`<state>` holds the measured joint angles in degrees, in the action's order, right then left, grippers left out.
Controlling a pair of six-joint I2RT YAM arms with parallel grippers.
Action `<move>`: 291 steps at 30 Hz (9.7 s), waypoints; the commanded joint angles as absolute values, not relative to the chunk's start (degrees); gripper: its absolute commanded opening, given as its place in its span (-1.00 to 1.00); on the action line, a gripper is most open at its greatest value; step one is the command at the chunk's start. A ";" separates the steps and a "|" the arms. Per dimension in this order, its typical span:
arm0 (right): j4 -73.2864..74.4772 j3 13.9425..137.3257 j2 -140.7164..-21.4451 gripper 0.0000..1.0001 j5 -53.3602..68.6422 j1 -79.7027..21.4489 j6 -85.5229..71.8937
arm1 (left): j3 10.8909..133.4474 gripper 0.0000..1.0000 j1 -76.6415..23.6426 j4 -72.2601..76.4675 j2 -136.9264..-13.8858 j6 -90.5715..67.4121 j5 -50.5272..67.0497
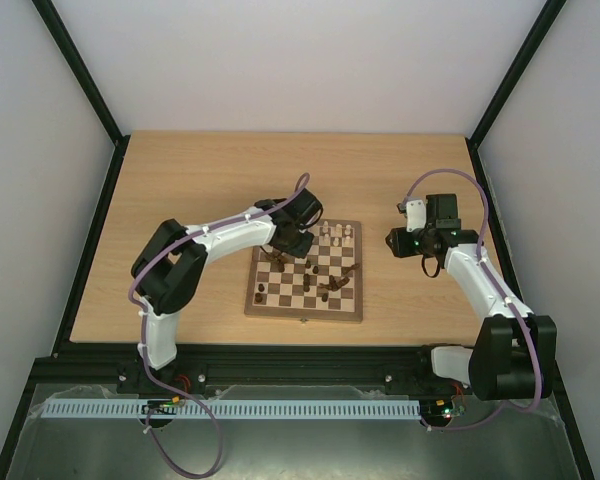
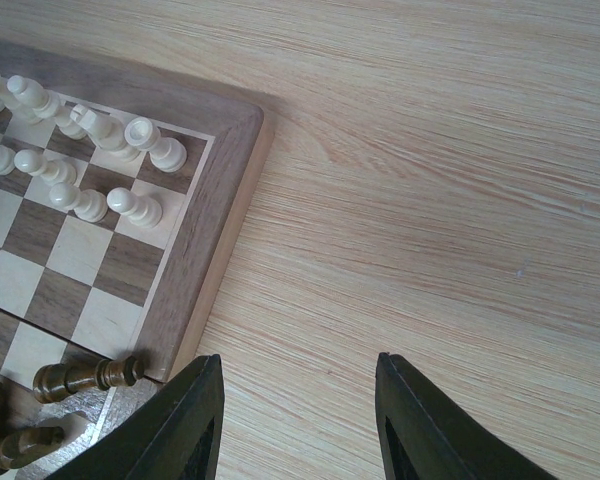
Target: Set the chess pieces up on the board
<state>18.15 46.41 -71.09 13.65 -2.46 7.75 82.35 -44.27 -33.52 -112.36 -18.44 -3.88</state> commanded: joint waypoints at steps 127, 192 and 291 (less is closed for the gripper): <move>20.92 46.32 -71.48 -0.14 14.14 -2.35 9.09 | 60.91 -0.53 -50.14 -35.95 -91.76 -16.83 -3.35; 21.45 46.48 -71.45 -0.14 14.80 -2.32 9.58 | 61.56 -0.80 -55.21 -45.86 -89.80 -12.80 1.56; 12.66 57.72 -93.09 0.07 -3.70 -62.19 22.05 | 39.98 0.98 -27.53 -9.15 -49.26 -15.13 -19.64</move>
<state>13.17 56.34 -90.98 0.03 -61.91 23.66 40.38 -26.98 -11.42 -51.24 -16.25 -17.08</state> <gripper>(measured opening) 0.547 0.990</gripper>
